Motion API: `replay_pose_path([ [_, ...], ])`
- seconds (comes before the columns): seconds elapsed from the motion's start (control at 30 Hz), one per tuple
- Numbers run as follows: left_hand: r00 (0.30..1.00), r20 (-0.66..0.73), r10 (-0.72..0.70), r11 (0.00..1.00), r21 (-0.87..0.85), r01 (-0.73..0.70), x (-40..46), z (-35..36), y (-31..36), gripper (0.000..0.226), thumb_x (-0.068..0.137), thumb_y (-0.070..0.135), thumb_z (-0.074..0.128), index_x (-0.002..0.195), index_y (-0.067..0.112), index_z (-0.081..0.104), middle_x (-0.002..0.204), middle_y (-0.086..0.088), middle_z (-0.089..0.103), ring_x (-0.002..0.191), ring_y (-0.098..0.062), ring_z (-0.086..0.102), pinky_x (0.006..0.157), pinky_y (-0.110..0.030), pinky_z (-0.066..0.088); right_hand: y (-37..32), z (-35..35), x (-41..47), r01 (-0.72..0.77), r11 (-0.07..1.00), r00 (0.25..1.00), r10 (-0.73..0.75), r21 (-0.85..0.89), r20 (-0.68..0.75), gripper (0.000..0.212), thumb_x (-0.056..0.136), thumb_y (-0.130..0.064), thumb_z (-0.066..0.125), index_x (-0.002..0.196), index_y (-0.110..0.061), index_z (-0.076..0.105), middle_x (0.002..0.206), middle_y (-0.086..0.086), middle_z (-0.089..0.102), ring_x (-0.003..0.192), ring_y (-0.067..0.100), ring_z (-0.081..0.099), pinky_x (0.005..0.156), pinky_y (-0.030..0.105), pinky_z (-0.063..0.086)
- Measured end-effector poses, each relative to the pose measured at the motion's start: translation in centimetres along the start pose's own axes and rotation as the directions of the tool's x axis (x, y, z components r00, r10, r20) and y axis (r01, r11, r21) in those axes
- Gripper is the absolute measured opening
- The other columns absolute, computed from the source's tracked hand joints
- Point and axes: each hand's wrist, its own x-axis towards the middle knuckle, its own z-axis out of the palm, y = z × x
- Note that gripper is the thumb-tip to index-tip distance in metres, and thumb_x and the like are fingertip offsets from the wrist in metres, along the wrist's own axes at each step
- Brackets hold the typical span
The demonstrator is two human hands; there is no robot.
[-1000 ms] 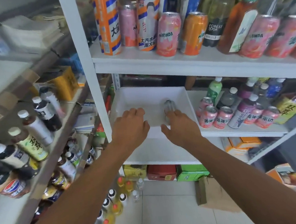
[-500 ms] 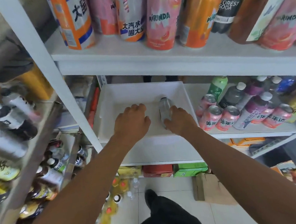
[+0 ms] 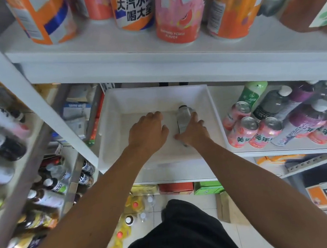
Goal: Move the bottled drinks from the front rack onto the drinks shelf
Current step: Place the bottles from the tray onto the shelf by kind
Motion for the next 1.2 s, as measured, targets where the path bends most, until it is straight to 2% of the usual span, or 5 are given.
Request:
replay_pose_path([
  [0.27,1.000,0.026,-0.015,1.000,-0.018,0.015,-0.3,-0.8,-0.8,0.041,0.098,0.036,0.045,0.134,0.018,0.049,0.128,-0.005,0.057,0.114,-0.025,0.055,0.086,-0.037,0.049,0.6,-0.9,0.6,-0.135,0.925,0.989,0.104,0.355,0.105,0.083,0.077,-0.031,0.072,0.143,-0.009,0.026,0.115,0.016,0.059,0.086,0.032,0.064,0.060,0.034,0.051],
  [0.4,1.000,0.019,-0.017,0.999,-0.036,0.018,-1.4,-2.1,-0.8,0.041,0.098,0.037,0.046,0.135,0.018,0.049,0.128,-0.005,0.058,0.113,-0.024,0.056,0.085,-0.038,0.051,0.0,-2.8,-1.9,-0.076,0.801,0.989,-0.016,0.594,0.149,0.035,0.079,-0.021,0.068,0.109,-0.007,0.057,0.086,0.013,0.063,0.067,0.029,0.060,0.055,0.031,0.043],
  [0.6,0.998,0.028,-0.063,0.966,-0.250,0.068,-4.1,-4.1,-0.6,0.037,0.098,0.037,0.051,0.129,0.017,0.056,0.126,-0.001,0.062,0.112,-0.021,0.060,0.091,-0.036,0.050,-1.8,-4.9,-8.4,0.010,0.645,0.961,-0.217,0.764,0.171,0.073,0.063,-0.035,0.065,0.130,-0.012,0.048,0.102,0.014,0.066,0.074,0.025,0.063,0.053,0.027,0.044],
  [0.97,0.946,0.317,-0.065,0.370,-0.873,0.318,-13.8,-8.3,-0.6,0.039,0.097,0.054,0.047,0.114,0.024,0.064,0.109,0.007,0.072,0.099,-0.007,0.068,0.092,-0.034,0.053,-1.6,-3.0,-21.2,-0.084,0.300,0.811,-0.533,0.950,0.240,0.057,0.068,-0.035,0.058,0.117,-0.006,0.055,0.096,0.015,0.063,0.088,0.028,0.060,0.070,0.032,0.046],
  [1.2,0.977,0.207,-0.059,0.096,-0.973,0.212,-19.8,-10.4,-0.7,0.034,0.096,0.038,0.057,0.119,0.014,0.065,0.110,-0.005,0.074,0.100,-0.021,0.069,0.079,-0.033,0.052,-2.2,-2.5,-26.6,-0.070,0.364,0.666,-0.676,0.929,0.315,0.067,0.068,-0.041,0.057,0.124,-0.004,0.052,0.102,0.016,0.063,0.088,0.026,0.060,0.072,0.032,0.051],
])
